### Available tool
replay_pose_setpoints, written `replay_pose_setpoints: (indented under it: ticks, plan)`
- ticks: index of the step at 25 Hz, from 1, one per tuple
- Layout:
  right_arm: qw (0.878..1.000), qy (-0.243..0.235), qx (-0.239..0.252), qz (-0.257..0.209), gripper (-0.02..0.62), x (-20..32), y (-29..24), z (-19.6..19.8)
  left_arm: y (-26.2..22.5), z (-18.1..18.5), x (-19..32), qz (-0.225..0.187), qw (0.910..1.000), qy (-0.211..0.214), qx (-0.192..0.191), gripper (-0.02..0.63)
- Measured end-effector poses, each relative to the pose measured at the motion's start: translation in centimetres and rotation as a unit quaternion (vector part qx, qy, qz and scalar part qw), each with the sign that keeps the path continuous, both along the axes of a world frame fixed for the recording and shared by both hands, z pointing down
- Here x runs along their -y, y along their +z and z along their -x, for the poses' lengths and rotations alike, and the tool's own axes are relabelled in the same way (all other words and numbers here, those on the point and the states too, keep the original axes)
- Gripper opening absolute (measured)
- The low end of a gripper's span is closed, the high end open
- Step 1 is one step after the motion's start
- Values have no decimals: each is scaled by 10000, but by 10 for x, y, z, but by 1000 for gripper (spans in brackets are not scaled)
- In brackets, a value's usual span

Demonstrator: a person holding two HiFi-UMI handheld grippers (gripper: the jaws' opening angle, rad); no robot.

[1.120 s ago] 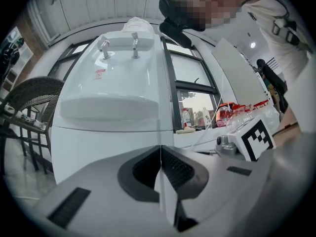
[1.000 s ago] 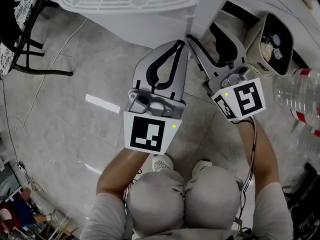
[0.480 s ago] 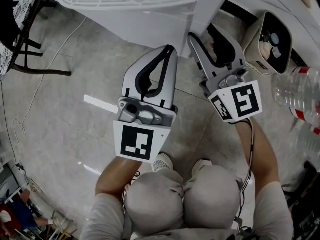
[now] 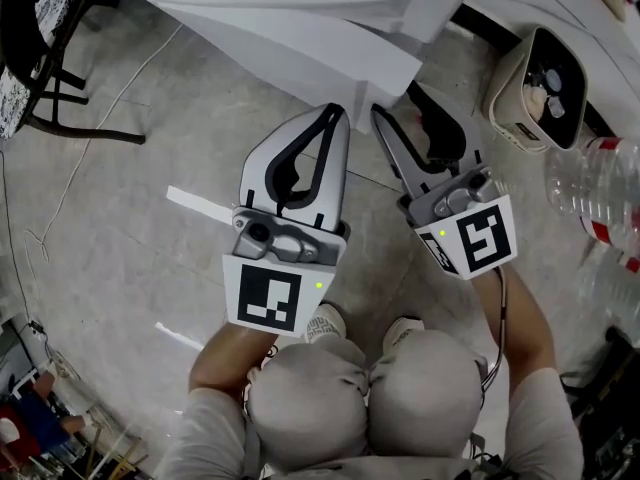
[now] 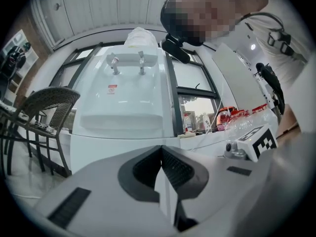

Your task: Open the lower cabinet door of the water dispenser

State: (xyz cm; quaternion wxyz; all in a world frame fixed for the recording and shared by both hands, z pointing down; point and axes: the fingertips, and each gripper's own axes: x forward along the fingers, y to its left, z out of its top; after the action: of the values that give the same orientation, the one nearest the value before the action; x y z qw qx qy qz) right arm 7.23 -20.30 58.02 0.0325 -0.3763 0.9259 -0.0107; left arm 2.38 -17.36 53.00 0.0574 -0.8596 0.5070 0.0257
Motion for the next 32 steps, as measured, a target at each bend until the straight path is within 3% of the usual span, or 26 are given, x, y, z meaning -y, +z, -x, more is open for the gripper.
replay_pose_setpoints:
  ticks: [7,12,19,32]
  plan:
    - [9960,-883,-88,-119,175,-49,-7,50,7,38,-35,95,9991,-362,203,3]
    - [9933,-1142,-146,-59,179,-70,-2,76,12,84,-63,188,9964,-795,235,3]
    - [9826,-1848,-159,-96,179,-106,-4,124,27,139,-88,369,9861,-1603,234,2]
    - [9605,-2781,-47,-51,120,-132,-5,222,22,205,-123,283,9718,-2324,288,2]
